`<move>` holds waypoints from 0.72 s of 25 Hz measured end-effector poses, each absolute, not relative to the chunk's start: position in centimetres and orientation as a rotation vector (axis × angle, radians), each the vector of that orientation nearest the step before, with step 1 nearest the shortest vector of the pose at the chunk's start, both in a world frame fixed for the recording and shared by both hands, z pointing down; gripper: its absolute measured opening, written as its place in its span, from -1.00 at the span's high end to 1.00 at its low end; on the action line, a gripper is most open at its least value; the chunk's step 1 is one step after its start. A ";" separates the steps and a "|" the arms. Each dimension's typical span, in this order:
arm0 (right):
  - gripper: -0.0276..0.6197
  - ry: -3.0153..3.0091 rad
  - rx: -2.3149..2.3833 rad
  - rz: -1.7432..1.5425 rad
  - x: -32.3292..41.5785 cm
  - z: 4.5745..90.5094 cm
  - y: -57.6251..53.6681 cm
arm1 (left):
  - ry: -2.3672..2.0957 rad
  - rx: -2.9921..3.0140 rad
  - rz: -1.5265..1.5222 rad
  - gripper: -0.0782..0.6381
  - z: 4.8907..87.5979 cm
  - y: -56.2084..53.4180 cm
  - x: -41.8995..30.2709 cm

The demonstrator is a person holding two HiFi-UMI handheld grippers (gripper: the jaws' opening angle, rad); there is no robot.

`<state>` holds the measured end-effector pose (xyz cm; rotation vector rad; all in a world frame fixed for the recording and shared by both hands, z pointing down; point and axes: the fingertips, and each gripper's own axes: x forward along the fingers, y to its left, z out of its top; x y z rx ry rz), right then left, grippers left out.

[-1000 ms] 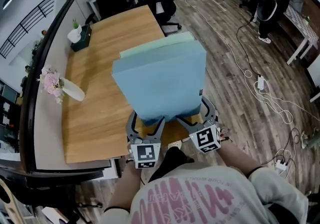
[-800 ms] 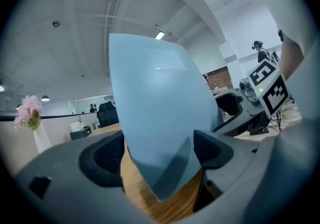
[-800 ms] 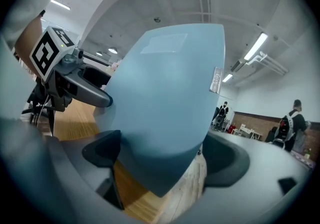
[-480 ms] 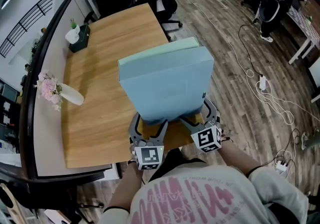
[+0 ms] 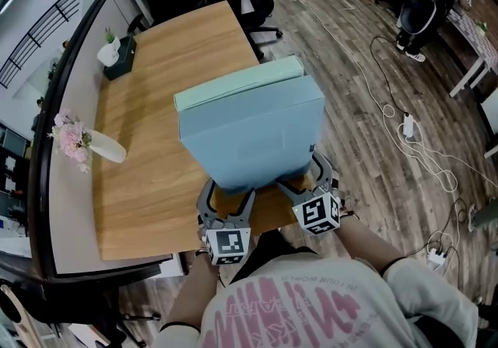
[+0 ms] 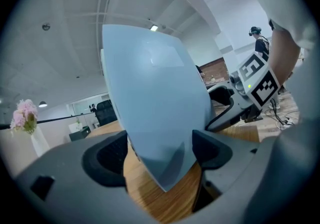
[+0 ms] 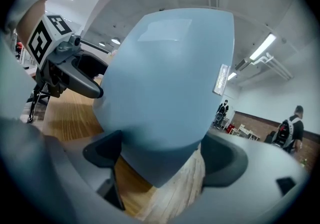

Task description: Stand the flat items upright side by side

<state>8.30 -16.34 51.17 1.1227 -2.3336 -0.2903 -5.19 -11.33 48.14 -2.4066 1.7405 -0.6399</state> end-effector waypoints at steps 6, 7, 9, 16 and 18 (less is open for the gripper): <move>-0.63 -2.328 1.116 -0.271 8.5 51.9 -16.5 | 1.749 -2.390 -0.672 -0.37 48.8 -11.3 -5.0; -0.63 -2.324 1.117 -0.274 8.5 52.0 -16.6 | 1.750 -2.391 -0.677 -0.37 48.9 -11.3 -5.0; -0.63 -2.317 1.118 -0.284 8.6 52.1 -16.8 | 1.760 -2.392 -0.685 -0.35 49.2 -11.3 -5.1; -0.58 -2.301 1.143 -0.274 8.6 52.2 -17.6 | 1.771 -2.387 -0.699 -0.29 49.4 -11.8 -5.3; -0.57 -2.298 1.150 -0.269 8.7 52.2 -17.7 | 1.777 -2.392 -0.692 -0.28 49.3 -11.9 -5.3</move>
